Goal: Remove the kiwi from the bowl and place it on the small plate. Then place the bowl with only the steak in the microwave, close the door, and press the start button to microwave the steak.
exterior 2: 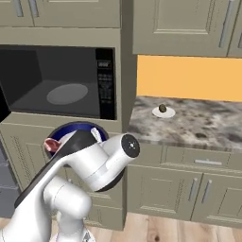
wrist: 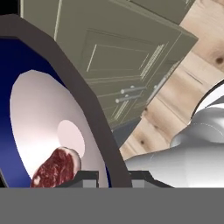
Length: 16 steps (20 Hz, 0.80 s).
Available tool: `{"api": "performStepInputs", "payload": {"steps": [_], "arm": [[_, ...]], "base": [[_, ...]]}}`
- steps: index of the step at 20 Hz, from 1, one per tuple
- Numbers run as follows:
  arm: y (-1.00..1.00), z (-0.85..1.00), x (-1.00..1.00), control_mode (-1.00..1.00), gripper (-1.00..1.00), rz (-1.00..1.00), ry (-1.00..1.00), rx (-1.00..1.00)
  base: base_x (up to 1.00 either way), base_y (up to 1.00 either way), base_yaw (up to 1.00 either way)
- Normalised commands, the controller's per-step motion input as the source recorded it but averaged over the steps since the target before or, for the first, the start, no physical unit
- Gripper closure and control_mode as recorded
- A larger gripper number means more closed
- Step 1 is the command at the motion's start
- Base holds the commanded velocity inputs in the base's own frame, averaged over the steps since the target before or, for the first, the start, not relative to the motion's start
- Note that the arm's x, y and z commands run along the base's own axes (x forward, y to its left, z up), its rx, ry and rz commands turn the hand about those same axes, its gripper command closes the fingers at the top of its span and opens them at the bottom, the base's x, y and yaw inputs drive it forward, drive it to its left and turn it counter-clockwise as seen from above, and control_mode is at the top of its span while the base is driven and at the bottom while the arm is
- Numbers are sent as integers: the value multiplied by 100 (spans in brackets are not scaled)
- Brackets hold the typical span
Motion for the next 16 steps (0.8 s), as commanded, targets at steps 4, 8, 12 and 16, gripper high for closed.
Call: {"api": "performStepInputs", "payload": {"steps": [4,8,12,16], "arm": [[0,0,0,100,100,0,0,0],[0,0,0,100,100,0,0,0],[0,0,0,100,100,0,0,0],[0,0,0,100,100,0,0,0]], "base": [[0,20,-3],[-4,54,0],[0,75,0],[0,25,2]]}}
